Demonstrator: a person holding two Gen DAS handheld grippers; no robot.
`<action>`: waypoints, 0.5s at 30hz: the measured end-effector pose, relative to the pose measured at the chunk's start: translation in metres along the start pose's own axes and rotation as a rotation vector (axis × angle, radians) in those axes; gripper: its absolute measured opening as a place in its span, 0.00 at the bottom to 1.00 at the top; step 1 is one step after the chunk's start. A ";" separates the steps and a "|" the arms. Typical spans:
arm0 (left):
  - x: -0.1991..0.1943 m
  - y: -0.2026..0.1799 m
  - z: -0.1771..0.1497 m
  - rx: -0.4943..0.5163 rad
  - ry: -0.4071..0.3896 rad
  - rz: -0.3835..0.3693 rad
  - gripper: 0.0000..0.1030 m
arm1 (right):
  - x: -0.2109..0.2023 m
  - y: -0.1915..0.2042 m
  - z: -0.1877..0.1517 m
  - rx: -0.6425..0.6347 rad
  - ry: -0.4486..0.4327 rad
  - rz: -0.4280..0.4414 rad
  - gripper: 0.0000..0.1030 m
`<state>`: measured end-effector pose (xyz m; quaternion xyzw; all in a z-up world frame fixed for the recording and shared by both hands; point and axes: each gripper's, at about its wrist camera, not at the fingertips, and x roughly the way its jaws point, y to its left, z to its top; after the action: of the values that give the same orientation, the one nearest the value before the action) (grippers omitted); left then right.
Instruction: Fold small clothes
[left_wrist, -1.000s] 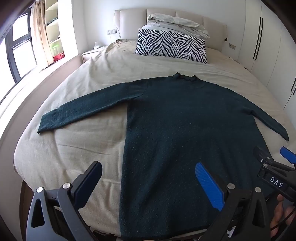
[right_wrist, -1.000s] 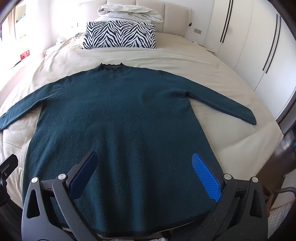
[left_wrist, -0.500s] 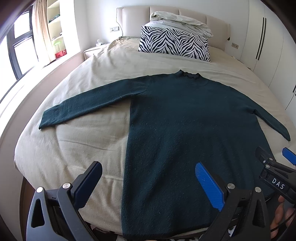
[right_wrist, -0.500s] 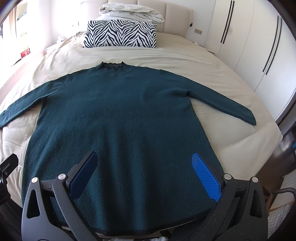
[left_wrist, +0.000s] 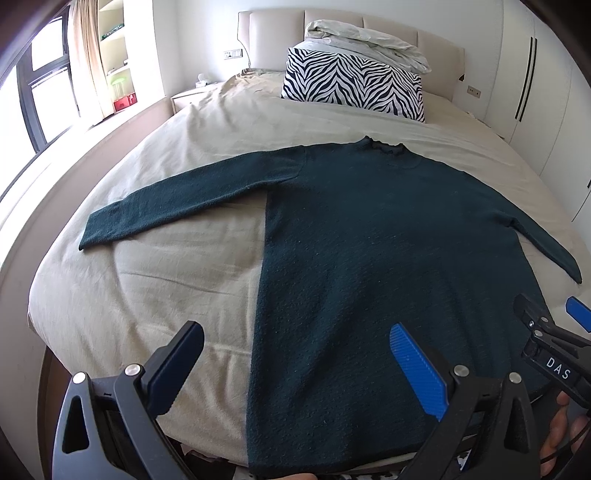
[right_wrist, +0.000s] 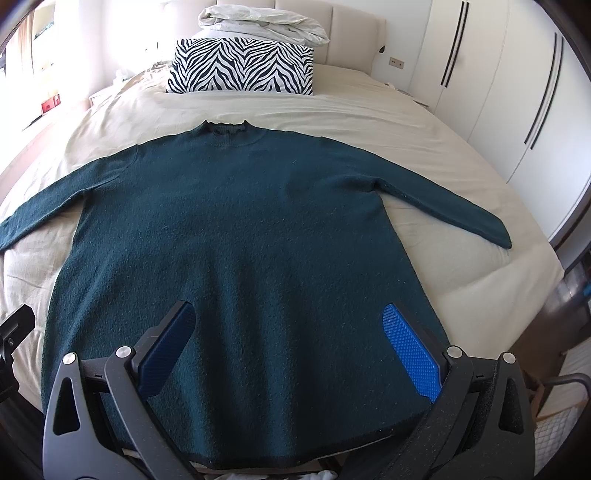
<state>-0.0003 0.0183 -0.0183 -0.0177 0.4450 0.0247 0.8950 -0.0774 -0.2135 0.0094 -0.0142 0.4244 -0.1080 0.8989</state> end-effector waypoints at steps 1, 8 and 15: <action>0.000 0.001 0.000 0.000 0.001 0.000 1.00 | 0.000 0.000 0.000 -0.001 0.001 0.001 1.00; 0.002 0.002 -0.001 -0.002 0.005 0.002 1.00 | 0.001 0.003 0.000 -0.005 0.005 0.000 1.00; 0.002 0.004 -0.002 -0.005 0.005 0.005 1.00 | 0.001 0.003 -0.001 -0.006 0.007 0.001 1.00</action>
<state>-0.0008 0.0220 -0.0217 -0.0188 0.4473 0.0280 0.8938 -0.0768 -0.2108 0.0081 -0.0163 0.4277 -0.1062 0.8975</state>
